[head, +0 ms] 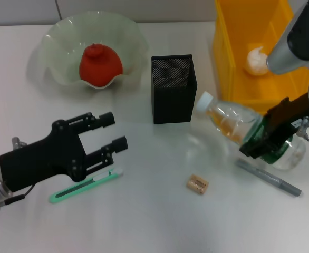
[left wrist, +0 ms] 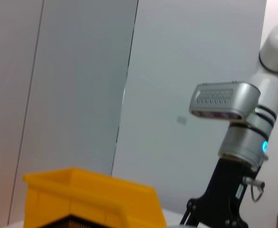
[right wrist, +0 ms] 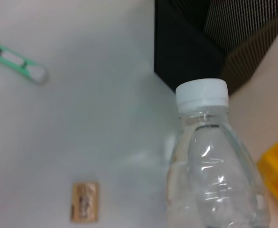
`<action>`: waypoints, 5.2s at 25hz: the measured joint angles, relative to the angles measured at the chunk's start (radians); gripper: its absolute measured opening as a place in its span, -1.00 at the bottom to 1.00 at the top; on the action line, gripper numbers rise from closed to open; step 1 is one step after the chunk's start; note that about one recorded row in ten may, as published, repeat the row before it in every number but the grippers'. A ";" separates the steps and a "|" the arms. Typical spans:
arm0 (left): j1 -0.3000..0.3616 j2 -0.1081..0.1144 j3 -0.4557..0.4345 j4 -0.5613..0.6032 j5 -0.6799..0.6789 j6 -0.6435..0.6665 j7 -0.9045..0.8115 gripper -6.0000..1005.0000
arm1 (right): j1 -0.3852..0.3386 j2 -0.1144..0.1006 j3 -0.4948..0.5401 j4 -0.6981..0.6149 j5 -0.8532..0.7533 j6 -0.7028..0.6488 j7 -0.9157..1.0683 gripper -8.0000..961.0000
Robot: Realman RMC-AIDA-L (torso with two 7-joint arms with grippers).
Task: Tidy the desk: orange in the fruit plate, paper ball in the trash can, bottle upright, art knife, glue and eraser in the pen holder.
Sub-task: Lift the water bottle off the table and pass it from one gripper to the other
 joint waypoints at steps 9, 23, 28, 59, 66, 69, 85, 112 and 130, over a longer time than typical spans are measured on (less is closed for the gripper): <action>-0.020 0.002 -0.001 0.001 -0.088 0.031 -0.079 0.16 | -0.065 0.000 0.090 -0.054 0.275 0.044 -0.164 0.49; -0.067 -0.004 -0.001 -0.003 -0.152 0.079 -0.157 0.17 | -0.192 -0.002 -0.002 0.279 0.884 0.291 -0.761 0.49; -0.091 -0.002 -0.003 -0.056 -0.169 0.090 -0.158 0.17 | -0.168 -0.003 -0.087 0.398 0.995 0.341 -0.881 0.49; -0.097 -0.003 -0.006 -0.104 -0.193 0.110 -0.145 0.16 | -0.091 -0.004 -0.211 0.530 1.165 0.432 -0.985 0.49; -0.105 -0.003 -0.002 -0.103 -0.186 0.111 -0.140 0.11 | -0.089 -0.005 -0.211 0.538 1.166 0.434 -0.985 0.49; -0.105 -0.003 -0.002 -0.103 -0.188 0.105 -0.132 0.05 | -0.089 -0.005 -0.211 0.539 1.166 0.435 -0.984 0.49; -0.100 -0.003 -0.011 -0.116 -0.192 0.101 -0.131 0.00 | -0.089 -0.003 -0.210 0.541 1.166 0.434 -0.983 0.49; -0.107 0.005 0.000 -0.051 -0.143 0.108 -0.142 0.47 | -0.083 -0.004 -0.222 0.541 1.166 0.432 -0.977 0.49; -0.107 0.006 -0.010 -0.015 -0.105 0.098 -0.157 0.47 | -0.066 -0.005 -0.246 0.542 1.166 0.435 -0.975 0.53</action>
